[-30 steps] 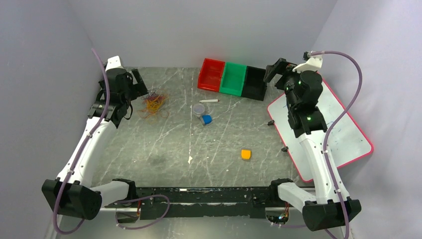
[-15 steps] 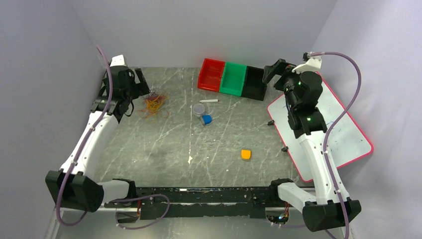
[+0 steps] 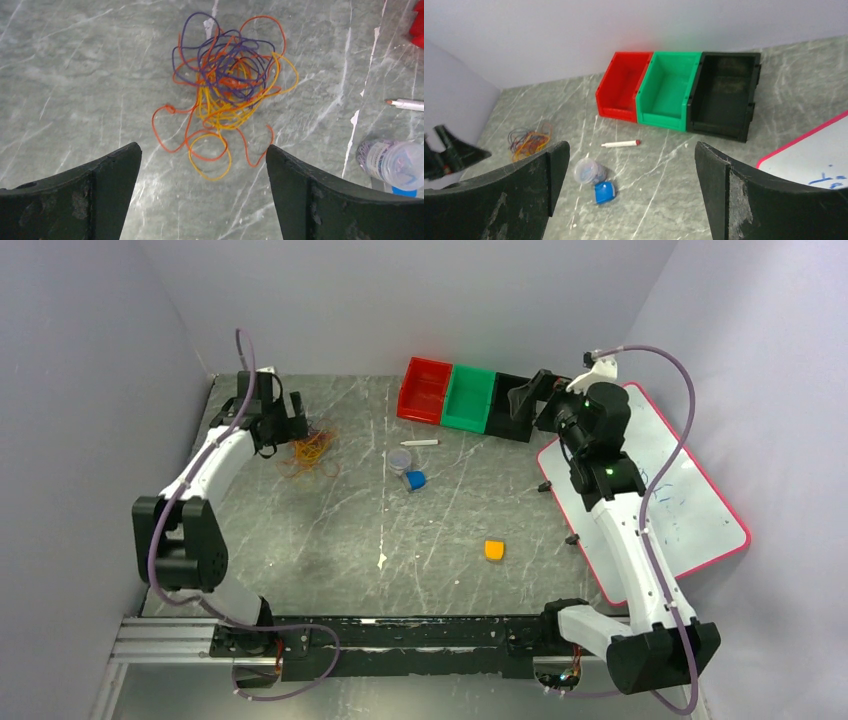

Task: Untangle the cables

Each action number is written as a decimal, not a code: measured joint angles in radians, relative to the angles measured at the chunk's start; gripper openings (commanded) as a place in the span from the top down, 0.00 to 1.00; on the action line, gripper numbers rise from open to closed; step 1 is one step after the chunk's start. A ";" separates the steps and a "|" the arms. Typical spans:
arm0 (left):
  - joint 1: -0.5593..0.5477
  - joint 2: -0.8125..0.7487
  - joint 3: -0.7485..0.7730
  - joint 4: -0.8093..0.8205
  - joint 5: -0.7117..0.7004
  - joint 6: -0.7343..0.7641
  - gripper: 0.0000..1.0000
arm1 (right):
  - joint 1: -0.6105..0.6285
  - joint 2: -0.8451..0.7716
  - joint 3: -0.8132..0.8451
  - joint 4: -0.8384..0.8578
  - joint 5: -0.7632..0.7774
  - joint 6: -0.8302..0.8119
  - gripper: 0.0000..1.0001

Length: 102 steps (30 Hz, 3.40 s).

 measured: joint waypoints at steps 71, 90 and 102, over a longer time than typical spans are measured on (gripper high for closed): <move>-0.273 -0.257 -0.308 0.060 0.174 0.033 0.39 | 0.057 0.885 0.517 -0.127 0.211 -0.029 0.17; -0.192 -0.258 -0.312 0.098 0.169 0.086 0.42 | 0.058 1.293 0.904 -0.220 0.248 -0.066 0.63; -0.106 -0.258 -0.312 0.112 0.210 0.085 0.43 | 0.106 1.275 0.857 -0.198 0.289 -0.092 0.77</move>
